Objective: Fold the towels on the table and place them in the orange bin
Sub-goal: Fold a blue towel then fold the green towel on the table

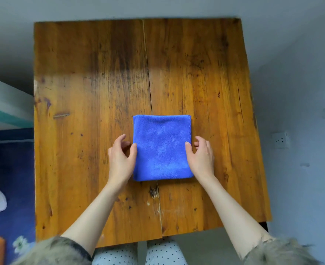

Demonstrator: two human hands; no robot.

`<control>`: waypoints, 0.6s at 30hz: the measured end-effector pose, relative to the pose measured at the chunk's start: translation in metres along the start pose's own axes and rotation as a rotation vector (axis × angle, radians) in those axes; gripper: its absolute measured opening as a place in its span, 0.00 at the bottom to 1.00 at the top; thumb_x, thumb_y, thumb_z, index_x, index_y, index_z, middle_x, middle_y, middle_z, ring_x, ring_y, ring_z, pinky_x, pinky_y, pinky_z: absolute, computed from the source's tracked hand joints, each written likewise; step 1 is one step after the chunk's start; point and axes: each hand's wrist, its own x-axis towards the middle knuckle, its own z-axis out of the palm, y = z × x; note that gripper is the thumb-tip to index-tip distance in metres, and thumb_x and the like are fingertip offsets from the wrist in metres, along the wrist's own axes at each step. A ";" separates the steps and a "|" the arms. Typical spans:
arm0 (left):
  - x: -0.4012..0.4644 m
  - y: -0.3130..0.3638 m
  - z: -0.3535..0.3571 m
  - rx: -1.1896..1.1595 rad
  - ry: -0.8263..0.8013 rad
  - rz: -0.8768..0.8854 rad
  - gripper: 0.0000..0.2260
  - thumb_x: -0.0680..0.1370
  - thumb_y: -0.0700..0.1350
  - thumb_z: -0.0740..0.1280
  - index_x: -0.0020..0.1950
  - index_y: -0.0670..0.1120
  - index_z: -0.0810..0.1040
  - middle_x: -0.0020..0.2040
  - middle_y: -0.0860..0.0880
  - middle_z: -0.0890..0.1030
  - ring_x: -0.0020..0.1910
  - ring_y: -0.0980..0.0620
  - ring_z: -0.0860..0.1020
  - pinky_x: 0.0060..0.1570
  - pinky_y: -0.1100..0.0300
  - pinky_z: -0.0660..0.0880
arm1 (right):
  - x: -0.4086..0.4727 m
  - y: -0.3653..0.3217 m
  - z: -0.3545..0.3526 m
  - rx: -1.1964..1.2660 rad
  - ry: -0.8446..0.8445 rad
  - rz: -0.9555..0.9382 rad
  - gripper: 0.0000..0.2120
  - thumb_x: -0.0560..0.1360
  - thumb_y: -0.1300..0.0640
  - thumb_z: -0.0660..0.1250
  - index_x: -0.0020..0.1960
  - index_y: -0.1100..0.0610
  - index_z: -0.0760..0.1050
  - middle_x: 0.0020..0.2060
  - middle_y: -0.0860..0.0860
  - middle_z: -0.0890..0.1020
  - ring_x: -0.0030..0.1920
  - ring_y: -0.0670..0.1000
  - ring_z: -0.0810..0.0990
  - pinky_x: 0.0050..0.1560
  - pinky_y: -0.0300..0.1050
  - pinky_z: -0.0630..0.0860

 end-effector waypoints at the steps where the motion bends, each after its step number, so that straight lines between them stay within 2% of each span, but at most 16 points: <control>1: 0.002 0.002 -0.001 -0.063 -0.006 -0.052 0.20 0.78 0.45 0.65 0.69 0.46 0.67 0.53 0.49 0.78 0.55 0.52 0.71 0.56 0.61 0.67 | 0.004 -0.003 0.000 0.006 -0.028 0.050 0.21 0.78 0.48 0.60 0.67 0.56 0.68 0.59 0.52 0.74 0.62 0.53 0.71 0.65 0.55 0.66; 3: 0.006 0.005 -0.002 -0.149 -0.059 -0.097 0.19 0.77 0.44 0.66 0.67 0.45 0.69 0.49 0.50 0.78 0.49 0.55 0.74 0.53 0.59 0.71 | 0.012 -0.008 0.002 0.026 -0.089 0.130 0.20 0.77 0.48 0.61 0.66 0.55 0.68 0.57 0.52 0.76 0.60 0.54 0.73 0.65 0.56 0.66; 5: 0.011 0.009 -0.003 -0.162 -0.150 -0.121 0.19 0.76 0.44 0.67 0.66 0.46 0.70 0.47 0.52 0.77 0.43 0.57 0.74 0.46 0.64 0.71 | 0.020 -0.009 0.007 0.110 -0.130 0.216 0.19 0.76 0.48 0.64 0.62 0.55 0.69 0.54 0.51 0.78 0.58 0.55 0.76 0.63 0.59 0.67; 6: 0.013 0.010 -0.003 -0.159 -0.196 -0.134 0.19 0.76 0.44 0.68 0.66 0.46 0.70 0.47 0.51 0.77 0.43 0.56 0.74 0.45 0.65 0.72 | 0.022 -0.010 0.008 0.144 -0.139 0.252 0.18 0.74 0.48 0.66 0.60 0.54 0.69 0.52 0.51 0.79 0.56 0.55 0.77 0.62 0.60 0.69; 8: 0.018 0.012 -0.005 -0.125 -0.257 -0.157 0.21 0.75 0.45 0.70 0.67 0.47 0.70 0.49 0.49 0.78 0.43 0.53 0.75 0.49 0.60 0.74 | 0.028 -0.010 0.009 0.178 -0.160 0.272 0.17 0.72 0.47 0.68 0.56 0.55 0.70 0.50 0.50 0.80 0.53 0.55 0.79 0.59 0.60 0.72; 10: 0.021 0.014 -0.007 -0.041 -0.264 -0.135 0.23 0.74 0.45 0.70 0.67 0.48 0.68 0.48 0.49 0.78 0.44 0.52 0.75 0.52 0.55 0.73 | 0.032 -0.010 0.008 0.206 -0.203 0.270 0.16 0.72 0.50 0.69 0.54 0.58 0.74 0.49 0.52 0.82 0.50 0.55 0.81 0.54 0.56 0.77; 13: 0.020 0.018 -0.006 0.029 -0.249 -0.096 0.23 0.73 0.44 0.71 0.66 0.48 0.68 0.42 0.53 0.76 0.43 0.53 0.75 0.50 0.57 0.72 | 0.036 -0.007 0.006 0.197 -0.245 0.226 0.13 0.72 0.52 0.69 0.52 0.59 0.76 0.50 0.53 0.82 0.49 0.54 0.81 0.52 0.53 0.78; 16: 0.016 0.012 -0.004 -0.072 -0.264 -0.164 0.24 0.73 0.41 0.71 0.66 0.47 0.68 0.40 0.52 0.76 0.41 0.52 0.75 0.49 0.55 0.73 | 0.032 -0.008 0.002 0.105 -0.235 0.145 0.14 0.73 0.51 0.68 0.54 0.58 0.73 0.53 0.50 0.75 0.51 0.51 0.75 0.53 0.46 0.72; 18: 0.008 0.006 -0.006 -0.192 -0.274 -0.236 0.23 0.73 0.38 0.70 0.66 0.46 0.69 0.39 0.50 0.75 0.40 0.53 0.76 0.44 0.55 0.74 | 0.026 -0.009 -0.001 0.129 -0.247 0.094 0.14 0.74 0.53 0.68 0.56 0.58 0.72 0.52 0.51 0.75 0.52 0.52 0.75 0.52 0.46 0.72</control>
